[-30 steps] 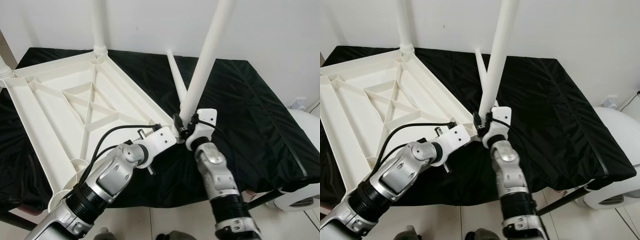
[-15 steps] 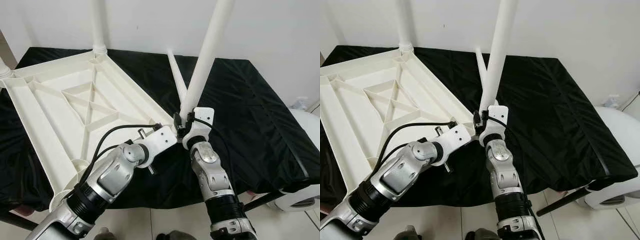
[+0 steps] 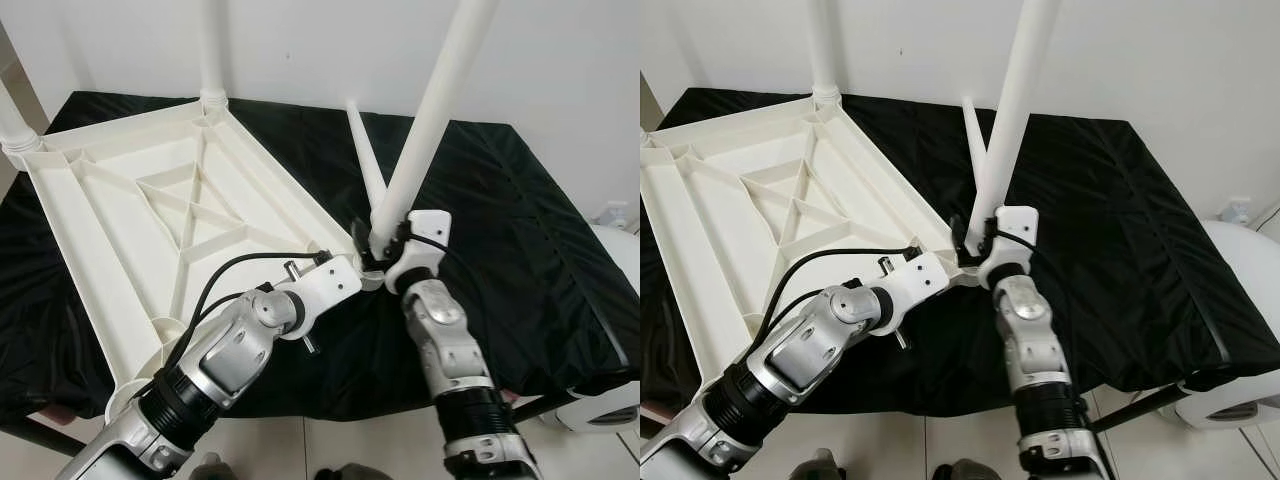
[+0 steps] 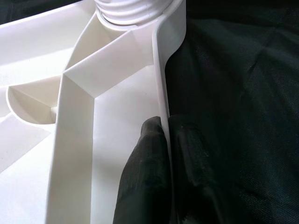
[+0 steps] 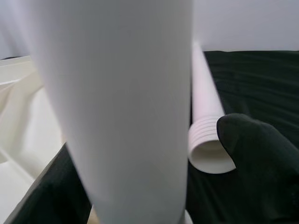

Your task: Building children table

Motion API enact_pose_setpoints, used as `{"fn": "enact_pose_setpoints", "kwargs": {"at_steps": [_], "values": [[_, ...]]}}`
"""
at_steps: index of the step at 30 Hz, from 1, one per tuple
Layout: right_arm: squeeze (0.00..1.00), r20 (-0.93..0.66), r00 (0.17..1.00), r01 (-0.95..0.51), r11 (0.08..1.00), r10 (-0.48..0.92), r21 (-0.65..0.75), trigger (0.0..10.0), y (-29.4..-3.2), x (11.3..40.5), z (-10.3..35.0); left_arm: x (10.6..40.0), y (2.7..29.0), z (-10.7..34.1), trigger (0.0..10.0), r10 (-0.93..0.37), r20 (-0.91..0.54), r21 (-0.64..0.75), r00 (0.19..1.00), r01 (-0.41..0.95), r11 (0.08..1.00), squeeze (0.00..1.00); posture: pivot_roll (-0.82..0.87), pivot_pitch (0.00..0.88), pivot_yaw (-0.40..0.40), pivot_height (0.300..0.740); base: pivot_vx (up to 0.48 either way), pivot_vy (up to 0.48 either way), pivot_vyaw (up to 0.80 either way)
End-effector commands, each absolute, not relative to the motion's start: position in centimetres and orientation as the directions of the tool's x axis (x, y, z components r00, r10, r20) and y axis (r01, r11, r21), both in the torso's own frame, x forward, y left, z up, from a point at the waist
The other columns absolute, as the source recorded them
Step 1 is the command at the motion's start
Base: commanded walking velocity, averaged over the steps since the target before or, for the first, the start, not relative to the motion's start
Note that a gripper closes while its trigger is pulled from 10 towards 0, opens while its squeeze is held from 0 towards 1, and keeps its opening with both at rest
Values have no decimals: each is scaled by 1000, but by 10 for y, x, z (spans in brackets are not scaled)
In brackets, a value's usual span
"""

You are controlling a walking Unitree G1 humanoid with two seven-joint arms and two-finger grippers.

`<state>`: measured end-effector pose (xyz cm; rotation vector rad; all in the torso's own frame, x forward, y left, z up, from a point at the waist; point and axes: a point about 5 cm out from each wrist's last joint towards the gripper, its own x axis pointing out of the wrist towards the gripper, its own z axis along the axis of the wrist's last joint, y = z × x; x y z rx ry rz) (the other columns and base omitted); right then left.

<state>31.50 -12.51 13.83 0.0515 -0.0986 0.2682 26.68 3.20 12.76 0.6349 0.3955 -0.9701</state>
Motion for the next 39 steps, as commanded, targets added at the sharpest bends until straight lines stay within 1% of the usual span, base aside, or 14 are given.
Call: {"fn": "enact_pose_setpoints", "kwargs": {"at_steps": [1, 2, 3, 6, 8, 10, 16, 17, 20, 26, 27, 28, 29, 39], "values": [[0, 87, 930, -362, 931, 357, 41, 10000, -134, 315, 130, 261, 28, 118, 10000, -631, -614, 316, 473, 881, 353, 0, 52, 0, -107, 740, 0, 0, 0], [0, 87, 930, -362, 931, 357, 41, 10000, -134, 315, 130, 261, 28, 118, 10000, -631, -614, 316, 473, 881, 353, 0, 52, 0, -107, 740, 0, 0, 0], [0, 83, 900, -431, 902, 428, 26, 10000, -139, 315, 128, 261, 28, 118, 10000, -632, -614, 317, 473, 881, 351, 0, 50, 0, -105, 740, 0, 0, 0], [0, 71, 852, -521, 853, 518, 21, 10000, -142, 314, 126, 261, 27, 118, 10000, -633, -614, 318, 471, 882, 348, 0, 46, 0, -100, 740, 0, 0, 0], [0, 68, 838, -544, 839, 541, 32, 10000, -142, 314, 125, 261, 27, 118, 10000, -634, -614, 318, 471, 882, 348, 0, 46, 0, -100, 740, 0, 0, 0], [0, 50, 783, -621, 783, 620, 17, 10000, -145, 316, 122, 262, 26, 119, 10000, -635, -613, 319, 470, 883, 345, 0, 45, 0, -94, 740, 0, 0, 0], [0, 33, 749, -661, 750, 662, -23, 10000, -148, 321, 121, 262, 26, 120, 10000, -636, -612, 321, 469, 883, 342, 0, 46, 0, -90, 740, 0, 0, 0], [0, 15, 737, -674, 736, 676, -61, 10000, -149, 332, 126, 263, 27, 120, 10000, -636, -613, 322, 469, 883, 340, 0, 47, 0, -86, 740, 0, 0, 0], [0, -5, 712, -700, 710, 702, -76, 10000, -152, 341, 129, 263, 27, 121, 10000, -634, -613, 323, 471, 882, 342, 0, 52, 0, -87, 740, 0, 0, 0], [0, -19, 713, -700, 710, 701, -83, 10000, -157, 348, 132, 263, 28, 120, 10000, -631, -613, 320, 475, 880, 351, 0, 53, 0, -89, 740, 0, 0, 0], [0, -25, 717, -696, 714, 696, -82, 4471, -158, 350, 131, 263, 28, 120, 10000, -631, -614, 319, 475, 880, 352, 0, 52, 0, -90, 740, 0, 0, 0], [0, -30, 718, -695, 715, 695, -80, 1922, -159, 351, 130, 263, 28, 120, 10000, -631, -614, 319, 475, 880, 352, 0, 52, 0, -90, 740, 0, 0, 0], [0, -35, 717, -696, 714, 696, -79, 0, -159, 351, 129, 263, 28, 120, 10000, -631, -614, 318, 475, 880, 353, 0, 52, 0, -90, 740, 0, 0, 0], [0, -61, 699, -715, 695, 713, -77, 0, -163, 349, 120, 262, 29, 120, 10000, -629, -616, 316, 475, 880, 355, 0, 52, 1, -86, 740, 0, 0, 0]]}}
